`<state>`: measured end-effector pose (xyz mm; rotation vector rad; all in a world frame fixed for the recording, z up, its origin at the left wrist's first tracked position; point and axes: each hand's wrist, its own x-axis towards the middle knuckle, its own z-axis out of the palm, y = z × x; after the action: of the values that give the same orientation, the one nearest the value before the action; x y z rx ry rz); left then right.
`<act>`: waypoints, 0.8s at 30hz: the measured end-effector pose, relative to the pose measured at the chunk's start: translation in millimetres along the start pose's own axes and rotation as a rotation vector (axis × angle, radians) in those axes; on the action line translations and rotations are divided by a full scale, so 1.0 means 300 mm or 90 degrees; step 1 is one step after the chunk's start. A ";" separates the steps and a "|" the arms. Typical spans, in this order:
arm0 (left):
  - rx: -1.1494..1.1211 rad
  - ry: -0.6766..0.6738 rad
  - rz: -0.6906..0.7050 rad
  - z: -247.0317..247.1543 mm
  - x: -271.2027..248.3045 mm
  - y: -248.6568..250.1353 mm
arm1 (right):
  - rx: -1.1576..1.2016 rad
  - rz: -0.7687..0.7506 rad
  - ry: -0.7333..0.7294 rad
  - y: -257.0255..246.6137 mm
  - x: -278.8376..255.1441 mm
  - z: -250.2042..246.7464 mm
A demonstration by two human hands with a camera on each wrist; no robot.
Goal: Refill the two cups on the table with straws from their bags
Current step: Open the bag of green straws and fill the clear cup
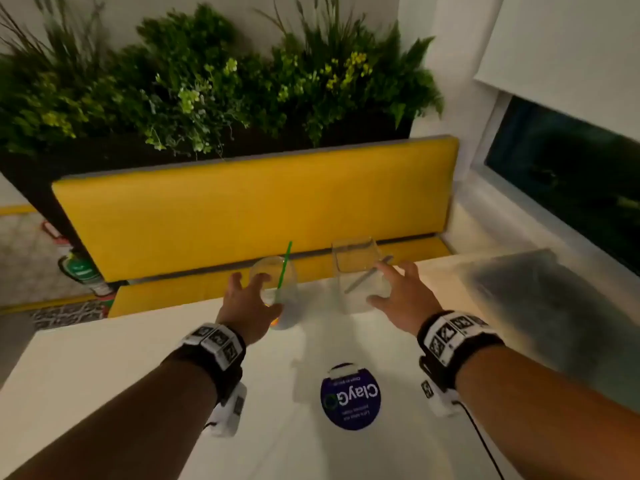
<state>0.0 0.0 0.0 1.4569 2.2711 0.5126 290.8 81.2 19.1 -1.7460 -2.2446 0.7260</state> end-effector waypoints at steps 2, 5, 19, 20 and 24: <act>0.005 -0.023 -0.041 0.030 0.038 -0.009 | 0.010 0.021 -0.015 -0.008 0.062 0.033; -0.026 -0.018 -0.031 0.079 0.066 -0.032 | 0.035 0.017 -0.003 0.007 0.139 0.077; -0.088 -0.015 0.166 0.166 -0.233 -0.050 | 0.201 0.026 0.129 0.183 -0.275 0.074; -0.088 -0.025 0.164 0.174 -0.270 -0.052 | 0.214 0.040 0.133 0.199 -0.316 0.080; -0.100 -0.037 0.152 0.200 -0.351 -0.064 | 0.230 0.042 0.137 0.227 -0.397 0.095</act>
<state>56.0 -98.2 -47.5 1.6473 1.9747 0.6940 368.9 -27.0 -23.2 -1.6374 -1.7933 0.8503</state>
